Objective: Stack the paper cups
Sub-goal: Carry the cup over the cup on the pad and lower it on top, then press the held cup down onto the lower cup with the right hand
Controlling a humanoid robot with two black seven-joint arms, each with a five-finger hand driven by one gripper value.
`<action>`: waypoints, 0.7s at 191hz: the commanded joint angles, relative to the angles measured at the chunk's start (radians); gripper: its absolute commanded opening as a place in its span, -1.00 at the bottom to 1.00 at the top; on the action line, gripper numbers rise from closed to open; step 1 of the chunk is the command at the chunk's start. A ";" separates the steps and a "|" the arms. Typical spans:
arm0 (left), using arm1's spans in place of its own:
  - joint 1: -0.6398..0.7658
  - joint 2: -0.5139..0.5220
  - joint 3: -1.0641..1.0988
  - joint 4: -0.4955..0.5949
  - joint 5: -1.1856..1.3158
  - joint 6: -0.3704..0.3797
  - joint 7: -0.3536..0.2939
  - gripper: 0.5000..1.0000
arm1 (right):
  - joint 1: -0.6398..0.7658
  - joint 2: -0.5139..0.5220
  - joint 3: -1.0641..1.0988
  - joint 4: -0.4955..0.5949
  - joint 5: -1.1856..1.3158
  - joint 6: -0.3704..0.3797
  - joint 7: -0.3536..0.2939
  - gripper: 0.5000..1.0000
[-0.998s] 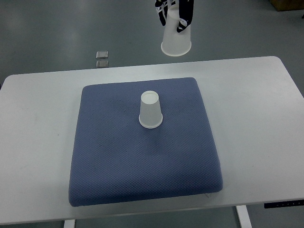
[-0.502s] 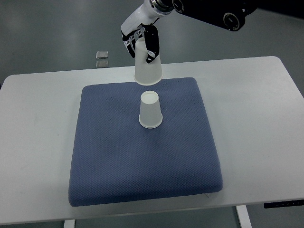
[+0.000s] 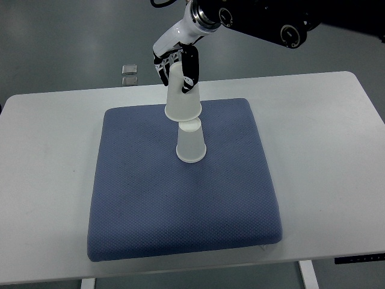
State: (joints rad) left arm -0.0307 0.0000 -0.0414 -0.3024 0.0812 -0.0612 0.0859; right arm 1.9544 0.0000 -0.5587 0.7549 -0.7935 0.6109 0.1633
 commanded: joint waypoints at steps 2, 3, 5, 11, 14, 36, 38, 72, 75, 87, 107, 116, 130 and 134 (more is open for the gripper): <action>0.000 0.000 0.000 0.000 0.000 0.000 0.000 1.00 | -0.011 0.000 -0.001 0.000 0.004 0.000 -0.004 -0.61; 0.000 0.000 0.000 0.000 0.000 0.000 0.000 1.00 | -0.011 0.000 -0.001 0.000 0.004 0.000 -0.004 -0.61; 0.000 0.000 0.000 0.000 0.000 0.000 0.000 1.00 | -0.012 0.000 -0.001 0.000 0.002 0.000 -0.004 -0.61; 0.000 0.000 0.000 0.000 0.000 0.000 0.000 1.00 | -0.017 0.000 -0.001 0.000 0.004 0.000 -0.004 -0.61; 0.000 0.000 0.000 0.000 0.000 0.000 0.000 1.00 | -0.017 0.000 -0.001 0.000 0.002 0.000 -0.004 -0.61; 0.000 0.000 -0.002 0.002 0.000 0.000 0.000 1.00 | -0.031 0.000 0.000 0.000 0.005 0.000 -0.004 -0.61; 0.000 0.000 -0.002 0.002 0.000 0.000 0.000 1.00 | -0.032 0.000 -0.001 0.000 0.005 0.000 -0.004 -0.61; 0.000 0.000 -0.002 0.002 0.000 0.000 0.000 1.00 | -0.048 0.000 -0.001 -0.003 0.005 0.000 -0.004 -0.61; 0.000 0.000 -0.002 0.002 0.000 0.000 0.000 1.00 | -0.049 0.000 -0.001 -0.003 0.005 0.000 -0.005 -0.61; 0.000 0.000 -0.002 0.002 0.000 0.000 0.000 1.00 | -0.052 0.000 -0.001 -0.005 0.005 0.000 -0.004 -0.61; 0.002 0.000 -0.002 0.002 0.000 0.000 0.000 1.00 | -0.060 0.000 0.000 -0.008 0.004 0.000 -0.005 -0.61; 0.001 0.000 -0.002 0.002 0.000 0.000 0.000 1.00 | -0.061 0.000 -0.001 -0.011 0.004 0.000 -0.010 -0.61; 0.002 0.000 -0.002 0.002 0.000 0.000 0.000 1.00 | -0.065 0.000 -0.001 -0.014 0.005 0.000 -0.011 -0.60; 0.002 0.000 -0.002 0.002 0.000 0.000 0.000 1.00 | -0.068 0.000 -0.001 -0.014 0.005 0.000 -0.011 -0.60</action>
State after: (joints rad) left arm -0.0298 0.0000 -0.0430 -0.3006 0.0814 -0.0615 0.0859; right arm 1.8929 0.0000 -0.5598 0.7441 -0.7888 0.6109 0.1539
